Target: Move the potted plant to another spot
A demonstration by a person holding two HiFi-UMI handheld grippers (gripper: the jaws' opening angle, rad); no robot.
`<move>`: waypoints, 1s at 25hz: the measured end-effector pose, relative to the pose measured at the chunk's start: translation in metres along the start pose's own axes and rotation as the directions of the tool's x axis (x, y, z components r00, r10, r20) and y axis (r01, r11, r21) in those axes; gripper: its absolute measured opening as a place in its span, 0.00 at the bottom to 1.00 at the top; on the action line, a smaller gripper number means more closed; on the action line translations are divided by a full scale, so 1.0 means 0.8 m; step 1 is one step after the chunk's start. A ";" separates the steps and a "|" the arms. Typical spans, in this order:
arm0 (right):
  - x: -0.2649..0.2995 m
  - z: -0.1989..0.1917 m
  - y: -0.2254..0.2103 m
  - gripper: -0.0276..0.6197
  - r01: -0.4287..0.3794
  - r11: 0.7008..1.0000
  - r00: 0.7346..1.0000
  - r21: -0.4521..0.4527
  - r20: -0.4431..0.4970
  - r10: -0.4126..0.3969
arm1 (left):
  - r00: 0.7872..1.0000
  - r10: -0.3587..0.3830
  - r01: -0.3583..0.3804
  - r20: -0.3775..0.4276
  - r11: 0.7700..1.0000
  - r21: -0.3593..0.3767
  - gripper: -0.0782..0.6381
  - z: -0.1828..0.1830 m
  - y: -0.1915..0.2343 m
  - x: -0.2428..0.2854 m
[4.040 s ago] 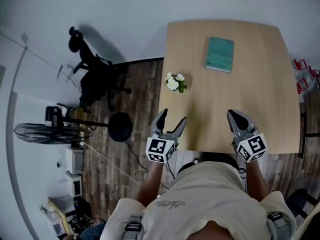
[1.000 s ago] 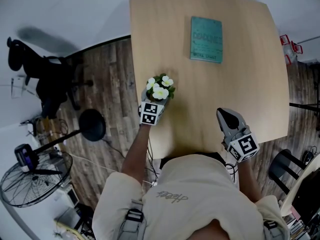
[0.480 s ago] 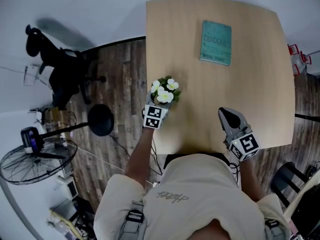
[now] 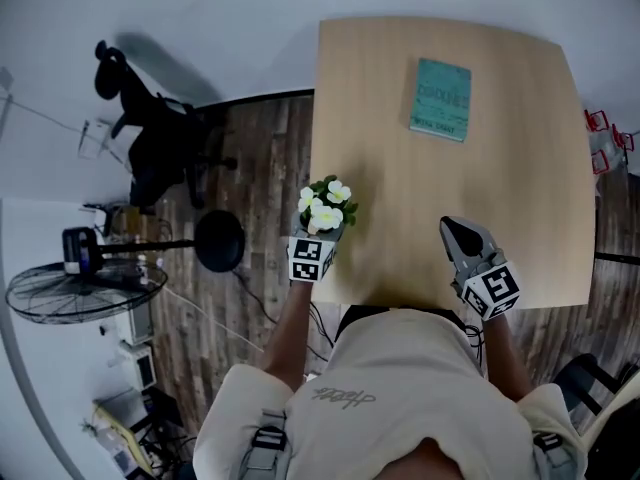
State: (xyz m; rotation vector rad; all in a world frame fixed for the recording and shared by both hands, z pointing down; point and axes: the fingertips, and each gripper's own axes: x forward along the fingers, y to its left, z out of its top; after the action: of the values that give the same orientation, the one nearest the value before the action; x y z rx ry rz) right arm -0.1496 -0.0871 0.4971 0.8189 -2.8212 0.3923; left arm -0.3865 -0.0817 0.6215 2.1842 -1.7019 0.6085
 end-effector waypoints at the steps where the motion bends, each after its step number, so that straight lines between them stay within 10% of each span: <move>1: -0.004 -0.001 -0.001 0.05 -0.006 1.000 1.000 0.003 0.002 0.006 | 1.000 0.010 -0.010 0.006 1.000 -0.003 0.61 0.002 -0.004 -0.007; 25: -0.069 -0.032 -0.029 0.05 -0.036 0.999 0.998 0.019 0.050 0.035 | 0.993 0.047 -0.043 0.110 0.999 -0.031 0.61 0.061 -0.113 -0.068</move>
State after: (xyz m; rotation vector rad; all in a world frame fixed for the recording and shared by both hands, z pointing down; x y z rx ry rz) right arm -0.0886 -0.0705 0.5128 0.7945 -2.8859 0.4112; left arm -0.3030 -0.0372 0.5538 2.2026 -1.8083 0.4784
